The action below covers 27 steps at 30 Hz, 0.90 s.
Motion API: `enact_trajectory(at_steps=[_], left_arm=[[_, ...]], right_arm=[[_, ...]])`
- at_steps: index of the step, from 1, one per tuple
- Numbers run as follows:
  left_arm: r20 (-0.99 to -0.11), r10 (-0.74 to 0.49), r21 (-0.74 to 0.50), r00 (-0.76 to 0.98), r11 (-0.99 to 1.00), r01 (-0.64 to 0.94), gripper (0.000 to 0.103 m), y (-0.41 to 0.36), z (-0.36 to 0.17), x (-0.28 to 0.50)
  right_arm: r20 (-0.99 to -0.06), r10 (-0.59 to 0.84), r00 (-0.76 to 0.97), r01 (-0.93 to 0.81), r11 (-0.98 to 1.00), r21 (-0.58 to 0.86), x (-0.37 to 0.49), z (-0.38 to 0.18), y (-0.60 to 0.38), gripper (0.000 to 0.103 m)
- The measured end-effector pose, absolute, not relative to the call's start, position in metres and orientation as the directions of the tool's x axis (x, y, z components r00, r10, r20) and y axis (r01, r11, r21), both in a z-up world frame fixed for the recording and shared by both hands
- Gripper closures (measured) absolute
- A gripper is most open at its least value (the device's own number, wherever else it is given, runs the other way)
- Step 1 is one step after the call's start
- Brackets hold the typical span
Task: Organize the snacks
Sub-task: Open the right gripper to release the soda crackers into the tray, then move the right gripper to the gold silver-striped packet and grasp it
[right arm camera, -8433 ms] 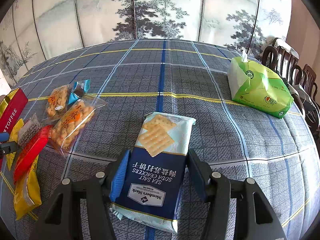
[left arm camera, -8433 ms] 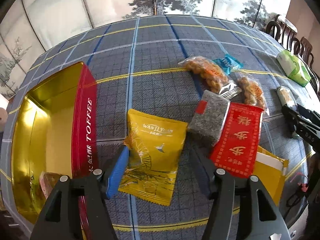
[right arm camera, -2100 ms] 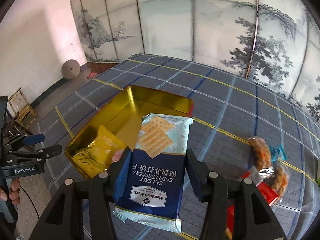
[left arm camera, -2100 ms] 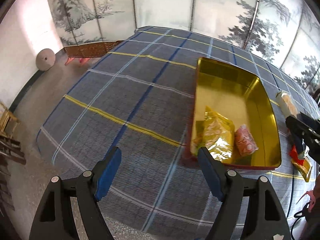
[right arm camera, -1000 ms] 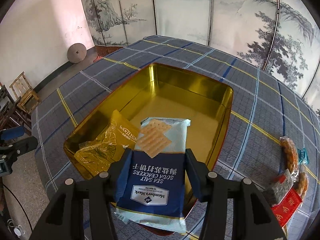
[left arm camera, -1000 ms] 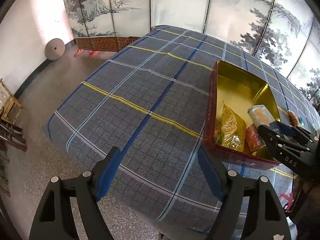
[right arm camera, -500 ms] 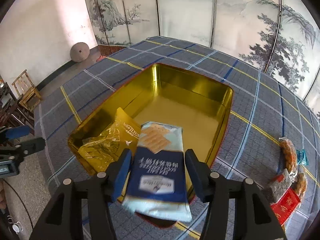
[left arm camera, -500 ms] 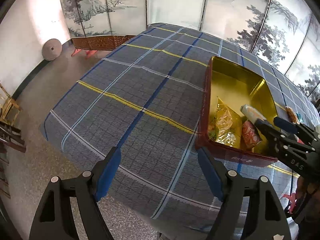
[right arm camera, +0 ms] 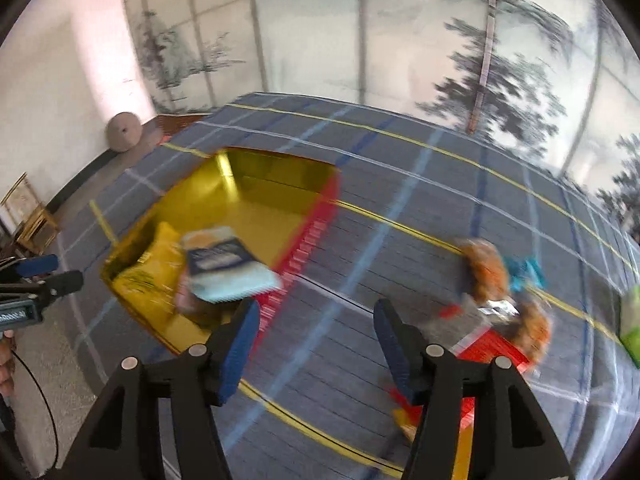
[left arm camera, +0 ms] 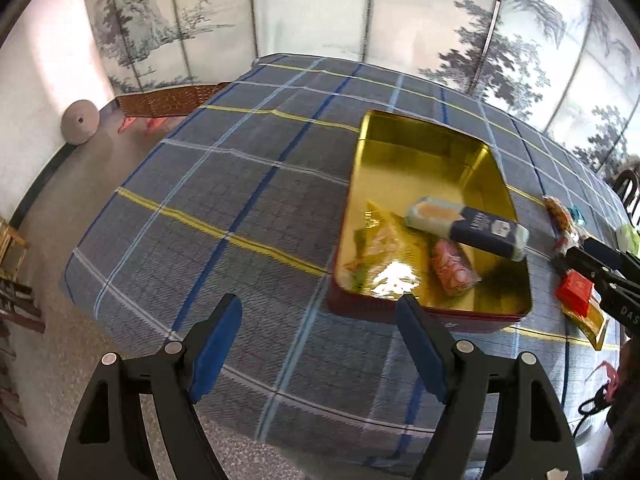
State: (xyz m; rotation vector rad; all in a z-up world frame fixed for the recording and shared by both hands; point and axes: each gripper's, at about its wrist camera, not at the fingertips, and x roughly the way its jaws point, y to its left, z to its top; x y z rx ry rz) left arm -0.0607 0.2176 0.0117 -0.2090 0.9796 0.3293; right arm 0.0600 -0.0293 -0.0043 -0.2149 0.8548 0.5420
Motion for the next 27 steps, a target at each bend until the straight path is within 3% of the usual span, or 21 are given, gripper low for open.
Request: enact_trajectory(at_steps=[9, 27], left_arm=[[-0.839, 0.148, -0.017, 0.523, 0.955, -0.298, 0.026, 0.188, 0.013, -0.046], [-0.844, 0.138, 0.009, 0.518, 0.970, -0.243, 0.026, 0.156, 0.014, -0.039]], right_arm=[[-0.804, 0.278, 0.526, -0.448, 0.894, 0.016, 0.072, -0.022, -0.098, 0.042], [-0.917, 0.278, 0.286, -0.632, 0.774, 0.038, 0.075, -0.063, -0.112, 0.035]])
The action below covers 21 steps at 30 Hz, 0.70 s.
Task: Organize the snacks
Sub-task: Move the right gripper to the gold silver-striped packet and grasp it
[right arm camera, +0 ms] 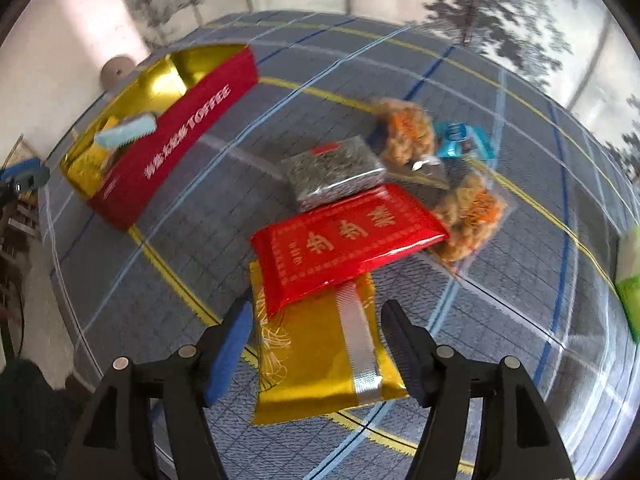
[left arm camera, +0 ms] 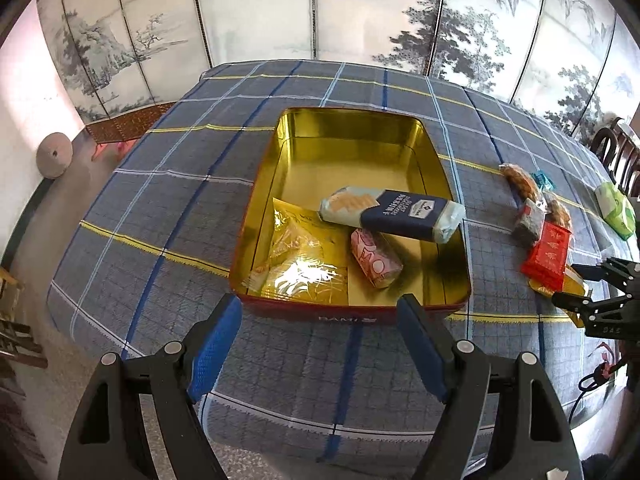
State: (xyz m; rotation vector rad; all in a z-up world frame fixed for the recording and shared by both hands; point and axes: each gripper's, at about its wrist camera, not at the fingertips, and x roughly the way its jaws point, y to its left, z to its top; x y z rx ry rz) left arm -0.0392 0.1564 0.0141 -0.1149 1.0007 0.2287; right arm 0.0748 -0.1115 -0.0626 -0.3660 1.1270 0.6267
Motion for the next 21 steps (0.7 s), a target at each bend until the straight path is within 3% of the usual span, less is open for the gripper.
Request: enact_trajectory(at_steps=[6, 15, 21], left_arm=[[-0.846, 0.142, 0.015, 0.515, 0.970, -0.242, 0.025, 0.154, 0.014, -0.040], [-0.845, 0.129, 0.013, 0.518, 0.975, -0.221, 0.025, 0.144, 0.014, -0.038], [-0.845, 0.103, 0.008, 0.525, 0.984, -0.180, 0.025, 0.127, 0.016, -0.031]], right_arm=[[-0.928, 0.247, 0.280, -0.674, 0.739, -0.007, 0.074, -0.070, -0.102, 0.035], [-0.919, 0.263, 0.295, -0.654, 0.757, 0.007, 0.061, -0.068, -0.115, 0.047], [-0.917, 0.263, 0.300, -0.624, 0.781, 0.020, 0.044, -0.067, -0.135, 0.048]])
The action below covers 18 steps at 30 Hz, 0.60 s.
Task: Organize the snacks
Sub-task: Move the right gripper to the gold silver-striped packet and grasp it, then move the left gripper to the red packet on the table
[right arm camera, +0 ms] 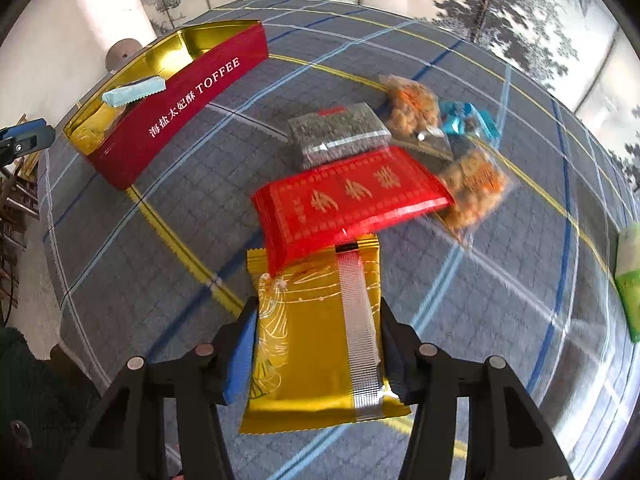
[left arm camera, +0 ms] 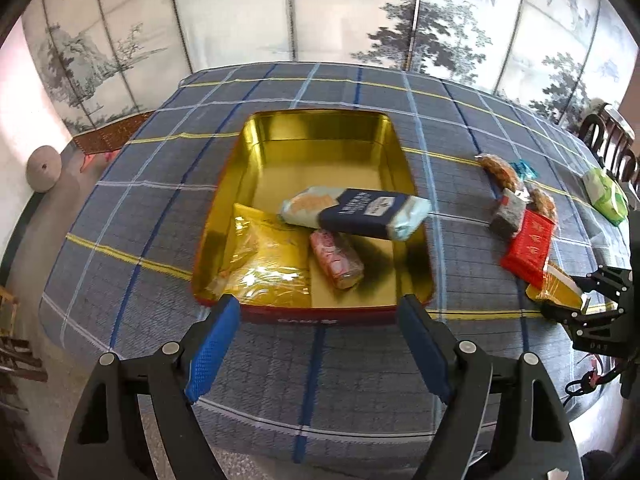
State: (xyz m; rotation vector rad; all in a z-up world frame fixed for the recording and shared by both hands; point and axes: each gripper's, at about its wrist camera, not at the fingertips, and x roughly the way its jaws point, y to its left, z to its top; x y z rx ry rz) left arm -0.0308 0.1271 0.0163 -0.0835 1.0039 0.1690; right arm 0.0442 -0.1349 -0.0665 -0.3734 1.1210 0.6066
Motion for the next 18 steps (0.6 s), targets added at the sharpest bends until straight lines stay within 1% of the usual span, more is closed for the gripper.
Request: enact_trajectory(at_steps=[3, 8, 14, 18], left_arm=[[-0.843, 0.085, 0.007, 0.530, 0.989, -0.147, 0.025, 0.116, 0.017, -0.026], [-0.842, 0.046, 0.006, 0.537, 0.997, -0.076, 0.025, 0.089, 0.017, -0.017], [-0.836, -0.017, -0.001, 0.548, 1.000, 0.031, 0.025, 0.052, 0.016, -0.009], [-0.831, -0.040, 0.013, 0.554, 0.996, 0.093, 0.024, 0.027, 0.010, 0.000]], right_arm=[[-0.913, 0.255, 0.318, -0.586, 0.810, 0.022, 0.040, -0.066, -0.150, 0.048], [-0.902, 0.203, 0.381, -0.473, 0.881, -0.002, 0.051, -0.067, -0.181, 0.048], [-0.859, 0.114, 0.498, -0.339, 0.938, -0.072, 0.079, -0.068, -0.208, 0.048], [-0.832, 0.110, 0.544, -0.287, 0.956, -0.061, 0.093, -0.071, -0.213, 0.048]])
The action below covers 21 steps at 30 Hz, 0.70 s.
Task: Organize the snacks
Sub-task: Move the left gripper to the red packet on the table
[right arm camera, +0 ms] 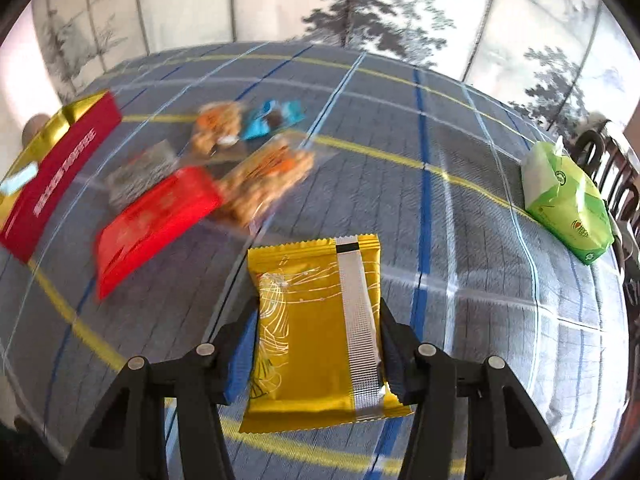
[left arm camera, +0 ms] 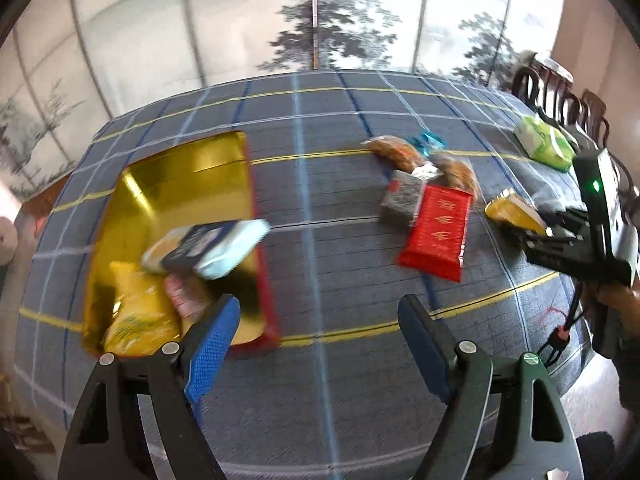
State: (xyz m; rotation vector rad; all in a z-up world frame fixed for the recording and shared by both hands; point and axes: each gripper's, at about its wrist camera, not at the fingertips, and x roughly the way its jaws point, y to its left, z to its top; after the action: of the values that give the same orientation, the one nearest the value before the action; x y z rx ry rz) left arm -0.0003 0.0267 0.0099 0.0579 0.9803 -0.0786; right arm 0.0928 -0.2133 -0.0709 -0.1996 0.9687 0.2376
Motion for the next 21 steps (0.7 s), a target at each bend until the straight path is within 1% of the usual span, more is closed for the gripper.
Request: enact_trajectory(at_steps=[4, 8, 13, 21], left_arm=[[-0.840, -0.087, -0.011, 0.536, 0.990, 0.144, 0.024, 0.005, 0.002, 0.011], [-0.828, -0.104, 0.002, 0.551, 0.982, 0.188, 0.024, -0.014, -0.001, 0.020], [-0.828, -0.153, -0.027, 0.540, 0.972, 0.234, 0.024, -0.032, -0.011, 0.034], [-0.839, -0.184, -0.015, 0.512, 0.949, 0.316, 0.024, -0.058, -0.026, 0.057]], right_arm=[[-0.805, 0.114, 0.582, -0.255, 0.966, -0.047, 0.108, -0.073, -0.221, 0.048], [-0.786, 0.107, 0.609, -0.238, 0.970, -0.052, 0.118, -0.074, -0.227, 0.048], [-0.777, 0.109, 0.620, -0.224, 0.974, -0.043, 0.128, -0.076, -0.239, 0.048], [-0.769, 0.109, 0.630, -0.187, 0.982, -0.014, 0.135, -0.077, -0.259, 0.048]])
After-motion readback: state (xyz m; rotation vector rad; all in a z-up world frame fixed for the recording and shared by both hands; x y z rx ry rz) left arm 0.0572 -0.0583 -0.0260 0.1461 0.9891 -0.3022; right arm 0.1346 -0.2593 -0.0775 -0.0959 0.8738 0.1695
